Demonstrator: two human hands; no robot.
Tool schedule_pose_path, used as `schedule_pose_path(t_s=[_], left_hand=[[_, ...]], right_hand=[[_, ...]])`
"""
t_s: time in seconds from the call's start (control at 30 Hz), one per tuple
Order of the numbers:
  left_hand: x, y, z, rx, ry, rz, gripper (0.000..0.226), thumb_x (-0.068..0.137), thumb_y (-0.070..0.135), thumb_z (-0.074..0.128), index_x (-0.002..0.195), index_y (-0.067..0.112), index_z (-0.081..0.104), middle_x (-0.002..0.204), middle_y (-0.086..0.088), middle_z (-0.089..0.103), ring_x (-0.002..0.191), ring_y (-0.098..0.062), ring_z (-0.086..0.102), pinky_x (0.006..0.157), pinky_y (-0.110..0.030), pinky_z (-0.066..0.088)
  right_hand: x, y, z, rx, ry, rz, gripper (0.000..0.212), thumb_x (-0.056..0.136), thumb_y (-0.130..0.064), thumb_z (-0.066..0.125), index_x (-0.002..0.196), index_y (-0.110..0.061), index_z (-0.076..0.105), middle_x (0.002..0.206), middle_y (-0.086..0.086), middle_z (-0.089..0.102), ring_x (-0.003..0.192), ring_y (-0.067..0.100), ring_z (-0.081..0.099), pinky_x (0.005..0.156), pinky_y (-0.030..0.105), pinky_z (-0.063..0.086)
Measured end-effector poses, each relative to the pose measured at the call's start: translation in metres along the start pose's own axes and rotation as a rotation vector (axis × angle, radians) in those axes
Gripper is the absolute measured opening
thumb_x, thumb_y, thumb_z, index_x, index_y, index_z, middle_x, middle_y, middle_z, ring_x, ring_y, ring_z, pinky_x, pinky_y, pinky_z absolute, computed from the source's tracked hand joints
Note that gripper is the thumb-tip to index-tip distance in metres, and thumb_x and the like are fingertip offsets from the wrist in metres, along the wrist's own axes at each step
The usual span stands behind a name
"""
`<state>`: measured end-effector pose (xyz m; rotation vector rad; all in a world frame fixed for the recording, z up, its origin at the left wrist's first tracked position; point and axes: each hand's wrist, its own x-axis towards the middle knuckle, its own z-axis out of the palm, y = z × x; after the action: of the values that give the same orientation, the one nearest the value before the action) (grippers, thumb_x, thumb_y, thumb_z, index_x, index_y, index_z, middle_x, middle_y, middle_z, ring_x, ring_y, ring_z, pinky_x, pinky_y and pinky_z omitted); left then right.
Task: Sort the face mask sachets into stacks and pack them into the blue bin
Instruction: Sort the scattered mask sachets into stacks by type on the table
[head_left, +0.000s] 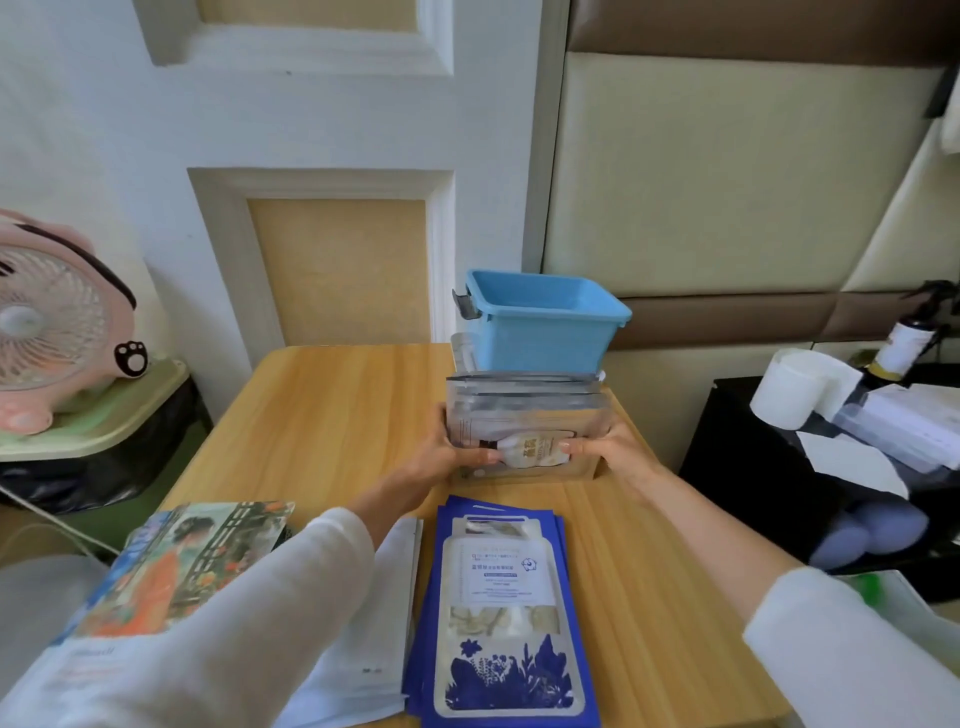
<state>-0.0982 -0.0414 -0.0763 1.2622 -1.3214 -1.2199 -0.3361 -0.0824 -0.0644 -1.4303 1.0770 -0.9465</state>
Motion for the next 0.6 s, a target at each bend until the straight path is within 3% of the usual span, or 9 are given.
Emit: schedule_pose_path(t_s=[0.07,0.17,0.23,0.33,0.5,0.6], left_hand=[[0.000,-0.002,0.007,-0.028,0.024,-0.016,0.073,0.071,0.010,0.078,0.128,0.014,0.033,0.119,-0.011,0.060,0.105,-0.022,0.062,0.073,-0.023,0.050],[0.003,0.002,0.009,-0.056,0.020,0.016,0.079,0.064,0.018,0.081,0.129,0.012,0.037,0.118,-0.011,0.063,0.102,-0.022,0.065,0.079,-0.030,0.055],[0.004,0.005,0.006,-0.057,0.000,0.020,0.083,0.062,0.017,0.083,0.129,0.014,0.035,0.118,-0.009,0.063,0.103,-0.021,0.065,0.074,-0.025,0.055],[0.004,0.001,0.001,-0.085,0.030,0.015,0.080,0.067,0.004,0.079,0.128,0.018,0.029,0.119,-0.005,0.058,0.106,-0.018,0.061,0.069,-0.018,0.054],[0.010,0.002,0.004,-0.078,0.025,0.025,0.097,0.049,0.035,0.088,0.129,0.004,0.043,0.115,-0.011,0.065,0.100,-0.023,0.067,0.070,-0.023,0.055],[0.011,-0.002,0.004,-0.041,0.014,0.044,0.079,0.063,0.016,0.084,0.130,0.010,0.041,0.115,-0.010,0.065,0.101,-0.020,0.067,0.072,-0.026,0.057]], right_hand=[[0.000,0.004,0.006,0.081,0.061,0.003,0.064,0.068,0.008,0.073,0.127,-0.002,0.050,0.115,0.008,0.066,0.111,0.023,0.060,0.081,0.023,0.052],[-0.001,0.000,0.010,0.127,0.113,-0.008,0.060,0.066,0.012,0.072,0.122,0.001,0.054,0.107,0.008,0.068,0.109,0.026,0.061,0.090,0.035,0.051],[-0.003,-0.004,0.007,0.109,0.043,-0.006,0.064,0.062,0.001,0.079,0.121,-0.002,0.055,0.111,0.010,0.068,0.110,0.027,0.060,0.099,0.044,0.045],[0.002,0.006,-0.001,0.106,-0.019,0.049,0.089,0.045,-0.021,0.089,0.126,-0.010,0.051,0.121,0.008,0.064,0.117,0.026,0.056,0.105,0.047,0.038],[0.003,-0.004,0.009,0.173,0.055,0.038,0.057,0.067,0.015,0.070,0.120,-0.002,0.056,0.108,0.009,0.068,0.111,0.027,0.059,0.102,0.046,0.043],[0.001,-0.002,0.010,0.145,0.054,0.027,0.059,0.067,0.016,0.070,0.121,-0.003,0.054,0.106,0.005,0.067,0.112,0.025,0.058,0.098,0.040,0.046]])
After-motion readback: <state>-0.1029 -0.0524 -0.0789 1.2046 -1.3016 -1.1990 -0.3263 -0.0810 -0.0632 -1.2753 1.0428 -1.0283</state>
